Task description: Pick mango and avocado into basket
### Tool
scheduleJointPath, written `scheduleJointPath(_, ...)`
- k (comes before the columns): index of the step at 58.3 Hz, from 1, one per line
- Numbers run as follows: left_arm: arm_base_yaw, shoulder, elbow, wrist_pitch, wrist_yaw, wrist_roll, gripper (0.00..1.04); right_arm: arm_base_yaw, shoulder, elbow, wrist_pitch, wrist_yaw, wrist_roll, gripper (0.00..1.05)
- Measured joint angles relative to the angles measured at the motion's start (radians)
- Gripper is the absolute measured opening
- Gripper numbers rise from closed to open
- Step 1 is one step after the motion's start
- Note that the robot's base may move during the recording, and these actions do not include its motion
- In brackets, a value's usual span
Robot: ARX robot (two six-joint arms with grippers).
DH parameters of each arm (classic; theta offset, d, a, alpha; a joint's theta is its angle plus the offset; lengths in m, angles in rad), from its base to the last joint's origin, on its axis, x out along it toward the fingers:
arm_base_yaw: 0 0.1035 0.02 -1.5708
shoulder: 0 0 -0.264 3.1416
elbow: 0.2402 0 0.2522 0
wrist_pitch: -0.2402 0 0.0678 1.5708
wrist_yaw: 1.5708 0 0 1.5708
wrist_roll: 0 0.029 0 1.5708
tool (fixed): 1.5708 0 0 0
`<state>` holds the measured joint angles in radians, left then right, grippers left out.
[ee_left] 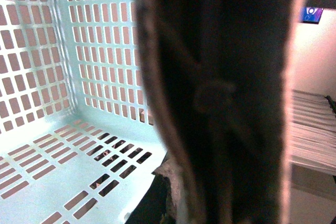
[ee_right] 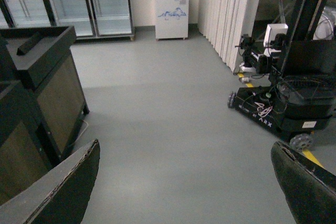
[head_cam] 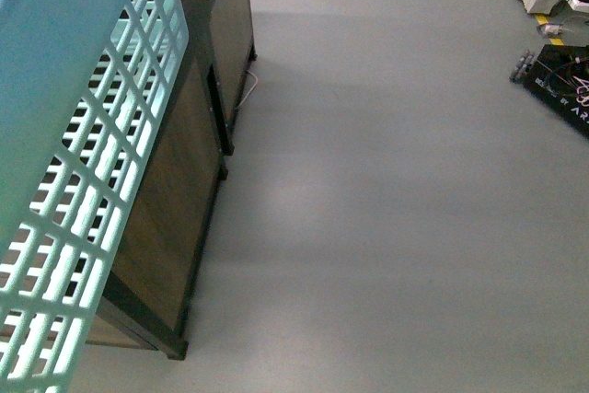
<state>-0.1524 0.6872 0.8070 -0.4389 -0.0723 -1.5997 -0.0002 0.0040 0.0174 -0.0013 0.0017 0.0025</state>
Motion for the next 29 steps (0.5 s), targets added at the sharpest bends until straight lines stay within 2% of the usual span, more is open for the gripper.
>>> scheduleJointPath(29, 0.0, 0.0, 0.0, 0.0, -0.002, 0.001, 0.04, 0.0, 0.0, 0.0, 0.0, 0.0, 0.0, 0.96)
